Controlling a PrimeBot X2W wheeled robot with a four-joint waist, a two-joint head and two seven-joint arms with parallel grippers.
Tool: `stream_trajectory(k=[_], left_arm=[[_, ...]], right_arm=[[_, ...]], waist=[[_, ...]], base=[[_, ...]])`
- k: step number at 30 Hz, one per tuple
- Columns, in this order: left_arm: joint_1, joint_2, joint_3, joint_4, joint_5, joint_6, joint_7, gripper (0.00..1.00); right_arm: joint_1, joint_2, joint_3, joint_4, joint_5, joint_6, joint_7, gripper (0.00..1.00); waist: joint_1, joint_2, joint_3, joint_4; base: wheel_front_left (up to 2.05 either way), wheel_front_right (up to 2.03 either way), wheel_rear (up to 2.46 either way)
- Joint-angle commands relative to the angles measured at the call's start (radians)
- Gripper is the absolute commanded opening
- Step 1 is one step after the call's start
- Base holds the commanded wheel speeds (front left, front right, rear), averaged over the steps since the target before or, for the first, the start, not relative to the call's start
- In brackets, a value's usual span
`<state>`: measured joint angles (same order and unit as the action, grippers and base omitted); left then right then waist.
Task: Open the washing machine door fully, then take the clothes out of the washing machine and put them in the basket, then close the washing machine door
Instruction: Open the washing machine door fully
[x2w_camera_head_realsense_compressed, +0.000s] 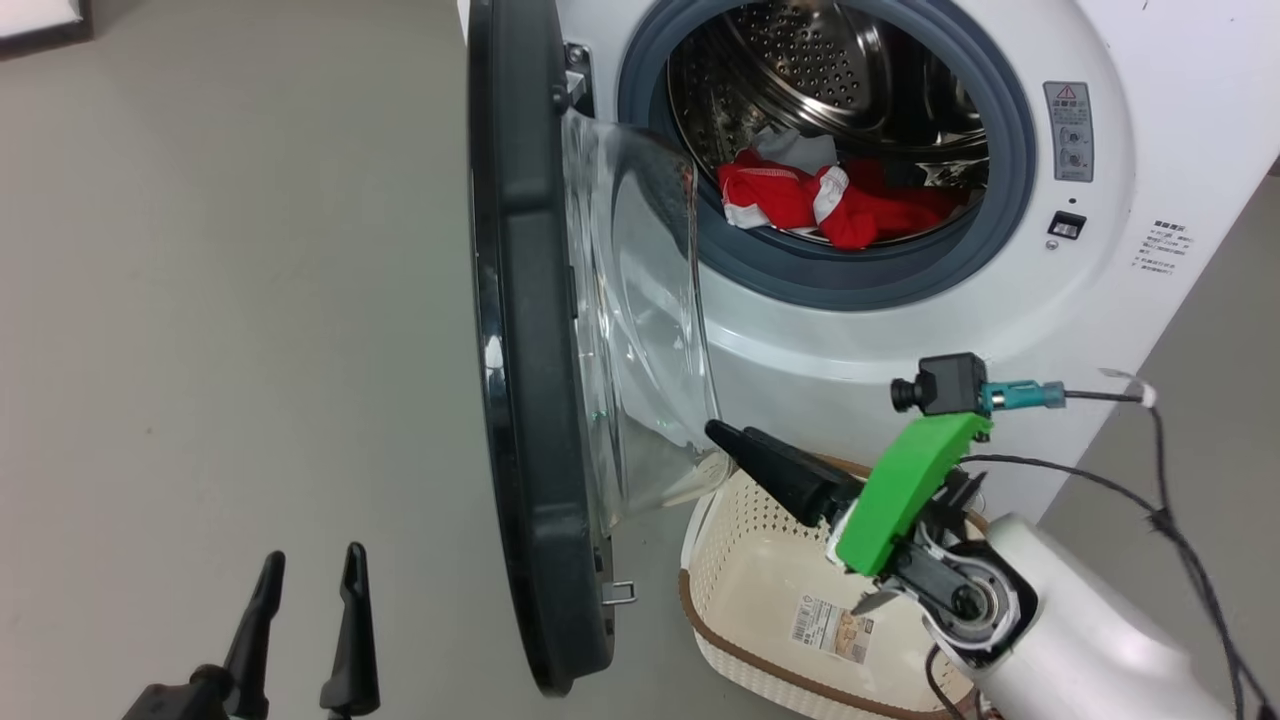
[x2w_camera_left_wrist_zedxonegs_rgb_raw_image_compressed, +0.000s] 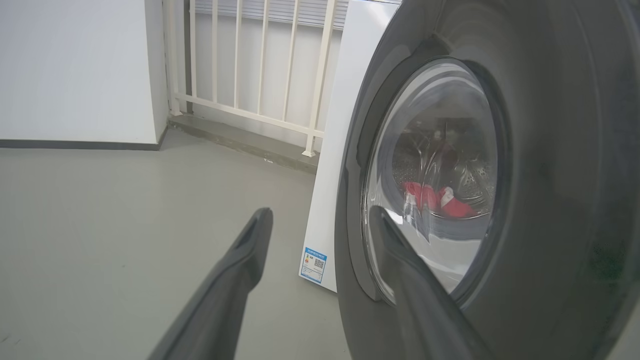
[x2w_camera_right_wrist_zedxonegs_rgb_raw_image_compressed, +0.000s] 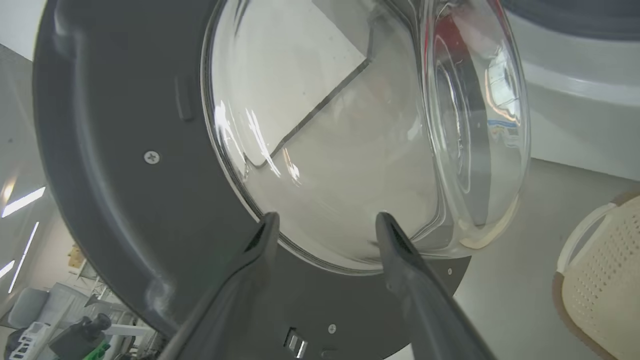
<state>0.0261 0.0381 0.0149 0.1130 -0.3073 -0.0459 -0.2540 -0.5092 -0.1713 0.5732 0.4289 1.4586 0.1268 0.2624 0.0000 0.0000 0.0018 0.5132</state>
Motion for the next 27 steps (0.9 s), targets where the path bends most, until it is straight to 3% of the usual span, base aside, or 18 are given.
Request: stream_trajectory(k=[1,7,10,18,21,27], left_arm=[[-0.037,0.012,0.033,-0.014,0.011,-0.010,-0.008,1.00],[-0.041,0.012,0.029,-0.004,0.018,-0.015,-0.008,1.00],[-0.041,0.012,0.028,0.001,0.024,-0.018,-0.008,1.00],[-0.044,0.012,0.022,0.002,0.023,-0.021,-0.008,1.00],[-0.045,0.012,0.021,-0.001,0.022,-0.019,-0.008,1.00],[-0.042,0.012,0.023,-0.017,0.016,-0.012,-0.008,1.00]], right_arm=[[0.006,-0.017,0.037,-0.029,-0.076,0.004,-0.073,1.00],[0.005,-0.067,0.139,0.027,-0.257,0.004,-0.255,1.00],[-0.009,-0.077,0.188,0.112,-0.375,0.004,-0.384,1.00],[-0.027,-0.046,0.177,0.250,-0.543,0.004,-0.514,1.00],[-0.023,-0.038,0.102,0.269,-0.652,0.004,-0.523,1.00],[0.109,0.029,-0.231,0.147,-0.948,0.004,-0.524,1.00]], waist=[[0.0000,0.0000,-0.006,-0.003],[0.0000,0.0000,-0.017,-0.008],[0.0000,0.0000,-0.025,-0.012],[0.0000,0.0000,-0.030,-0.017],[0.0000,0.0000,-0.028,-0.019],[0.0000,0.0000,-0.024,-0.020]], base=[[0.00,0.00,0.00],[0.00,0.00,0.00],[0.00,0.00,0.00],[0.00,0.00,0.00],[0.00,0.00,0.00],[0.00,0.00,0.00]])
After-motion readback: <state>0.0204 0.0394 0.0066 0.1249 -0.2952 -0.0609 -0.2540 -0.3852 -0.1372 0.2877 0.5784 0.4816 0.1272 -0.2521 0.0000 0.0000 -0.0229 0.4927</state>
